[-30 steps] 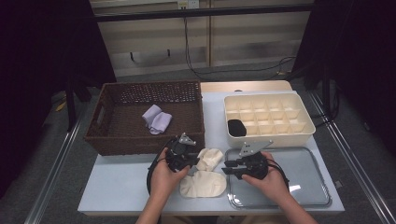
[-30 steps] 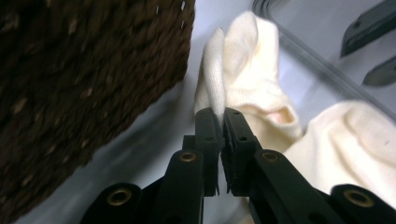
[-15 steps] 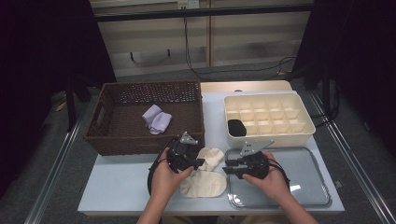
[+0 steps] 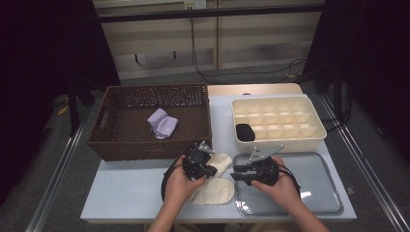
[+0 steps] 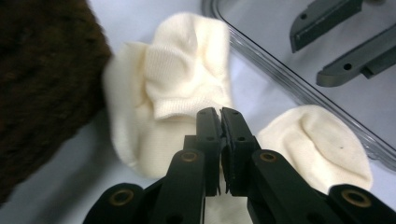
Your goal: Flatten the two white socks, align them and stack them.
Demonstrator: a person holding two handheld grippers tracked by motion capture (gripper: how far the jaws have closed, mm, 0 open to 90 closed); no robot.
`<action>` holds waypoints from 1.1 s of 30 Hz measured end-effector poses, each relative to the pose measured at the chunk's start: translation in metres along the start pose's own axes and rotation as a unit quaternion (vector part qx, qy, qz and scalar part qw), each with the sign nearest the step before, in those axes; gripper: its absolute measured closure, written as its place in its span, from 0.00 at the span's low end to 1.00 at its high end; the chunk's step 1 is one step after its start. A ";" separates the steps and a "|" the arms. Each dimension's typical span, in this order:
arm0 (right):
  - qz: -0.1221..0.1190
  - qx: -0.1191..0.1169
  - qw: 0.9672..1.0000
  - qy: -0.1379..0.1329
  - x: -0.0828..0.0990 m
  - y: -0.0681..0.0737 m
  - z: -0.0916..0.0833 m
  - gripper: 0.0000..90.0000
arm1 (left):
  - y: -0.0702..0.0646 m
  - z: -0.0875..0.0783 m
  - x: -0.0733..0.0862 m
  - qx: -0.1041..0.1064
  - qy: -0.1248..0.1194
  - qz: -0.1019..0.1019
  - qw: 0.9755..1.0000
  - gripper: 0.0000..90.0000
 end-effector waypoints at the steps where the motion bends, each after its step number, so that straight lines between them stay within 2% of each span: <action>1: 0.000 0.000 1.000 0.000 0.000 0.000 0.000 0.76 | 0.001 -0.002 0.000 0.000 -0.005 -0.002 1.000 0.97; 5: 0.000 -0.002 1.000 0.003 0.000 0.001 0.002 0.76 | 0.007 -0.012 -0.003 -0.009 -0.016 0.001 1.000 0.97; 8: -0.003 -0.002 1.000 0.006 0.000 0.002 0.003 0.76 | 0.009 -0.017 -0.003 -0.002 -0.023 -0.006 1.000 0.97; 10: -0.002 -0.003 1.000 0.005 0.000 0.002 0.003 0.76 | 0.010 -0.021 -0.002 -0.004 -0.022 -0.002 1.000 0.97; 11: -0.001 -0.003 1.000 0.004 0.000 0.002 0.003 0.76 | 0.010 -0.022 -0.001 -0.005 -0.029 -0.007 1.000 0.96; 13: -0.001 -0.003 1.000 0.004 0.000 0.002 0.003 0.76 | 0.012 -0.024 0.002 -0.005 -0.023 -0.002 1.000 0.96; 14: -0.001 -0.003 1.000 0.004 0.000 0.002 0.003 0.76 | 0.012 -0.026 0.003 -0.006 -0.026 -0.009 1.000 0.97; 16: -0.002 -0.002 1.000 0.004 0.000 0.002 0.003 0.76 | 0.014 -0.028 0.007 -0.006 -0.021 -0.004 1.000 0.97; 21: 0.000 -0.002 1.000 0.004 0.001 0.001 0.003 0.76 | 0.020 -0.035 0.018 -0.010 -0.023 -0.010 1.000 0.96; 25: 0.002 -0.003 1.000 0.004 0.001 0.001 0.004 0.76 | 0.025 -0.036 0.025 -0.017 -0.020 -0.019 0.999 0.96; 30: 0.003 -0.004 1.000 0.007 0.002 0.001 0.005 0.76 | 0.032 -0.037 0.031 -0.031 -0.007 -0.015 0.999 0.96; 33: 0.004 -0.005 1.000 0.006 0.002 0.001 0.005 0.75 | 0.036 -0.036 0.036 -0.029 -0.005 -0.020 0.999 0.96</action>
Point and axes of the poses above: each handheld gripper's, and its own axes: z roughly forward along the jaws, x roughly out of its underside, y roughly to its left, the point moved 2 cm from there along z, roughly forward along the jaws, and after that the axes turned 10 degrees about -x, right-handed, at the moved point
